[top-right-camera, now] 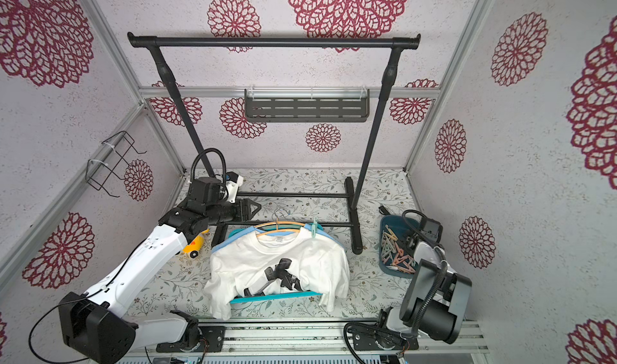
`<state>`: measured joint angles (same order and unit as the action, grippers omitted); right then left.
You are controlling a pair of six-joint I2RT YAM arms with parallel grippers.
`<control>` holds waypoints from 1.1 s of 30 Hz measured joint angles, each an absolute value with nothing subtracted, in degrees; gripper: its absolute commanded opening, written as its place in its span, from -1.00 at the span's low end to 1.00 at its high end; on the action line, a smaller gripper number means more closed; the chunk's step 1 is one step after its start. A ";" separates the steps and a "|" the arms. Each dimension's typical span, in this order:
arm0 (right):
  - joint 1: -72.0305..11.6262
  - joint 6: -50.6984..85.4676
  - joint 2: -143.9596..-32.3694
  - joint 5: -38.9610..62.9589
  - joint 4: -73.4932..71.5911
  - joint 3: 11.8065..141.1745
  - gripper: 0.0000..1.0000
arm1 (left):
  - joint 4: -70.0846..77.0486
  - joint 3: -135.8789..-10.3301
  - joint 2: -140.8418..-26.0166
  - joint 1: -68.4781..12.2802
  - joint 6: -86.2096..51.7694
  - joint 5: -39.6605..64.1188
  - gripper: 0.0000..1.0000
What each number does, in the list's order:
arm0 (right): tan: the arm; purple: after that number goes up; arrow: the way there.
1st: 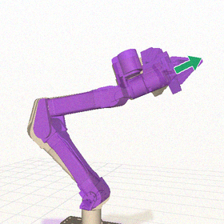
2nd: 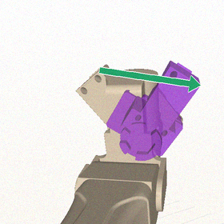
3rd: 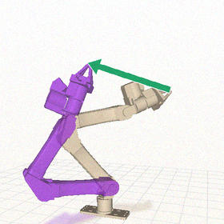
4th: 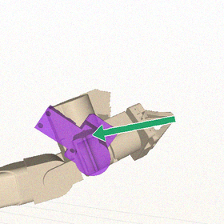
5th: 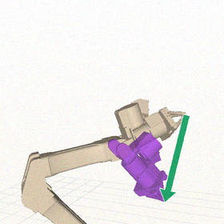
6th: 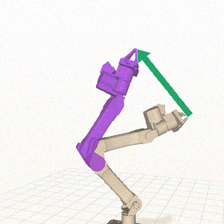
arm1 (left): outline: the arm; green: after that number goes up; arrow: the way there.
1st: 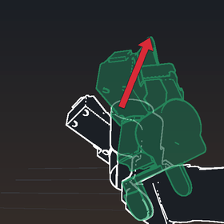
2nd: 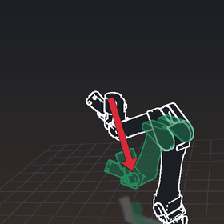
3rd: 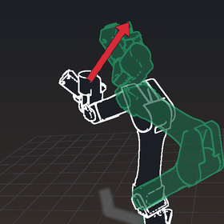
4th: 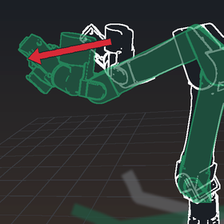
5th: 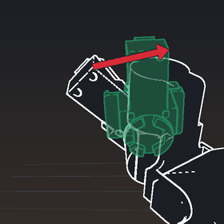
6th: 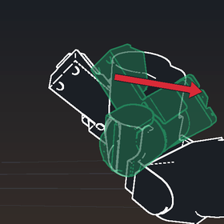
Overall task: Use clothespins to secure the t-shirt on both sides of the hanger
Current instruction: Pick up the clothespin from the storage box.
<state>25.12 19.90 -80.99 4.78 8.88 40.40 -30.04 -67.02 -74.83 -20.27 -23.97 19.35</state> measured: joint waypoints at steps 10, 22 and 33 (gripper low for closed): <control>25.63 17.82 -85.93 6.42 8.84 42.37 -0.60 | -31.90 -66.52 -74.35 -15.18 -22.81 24.56 0.13; 25.63 16.49 -89.60 7.31 8.80 43.53 -0.67 | -31.59 -65.78 -74.37 -13.54 -23.68 29.12 0.14; 25.63 16.10 -91.46 7.53 8.08 44.42 -0.71 | -31.59 -65.63 -74.85 -13.47 -23.70 29.93 0.15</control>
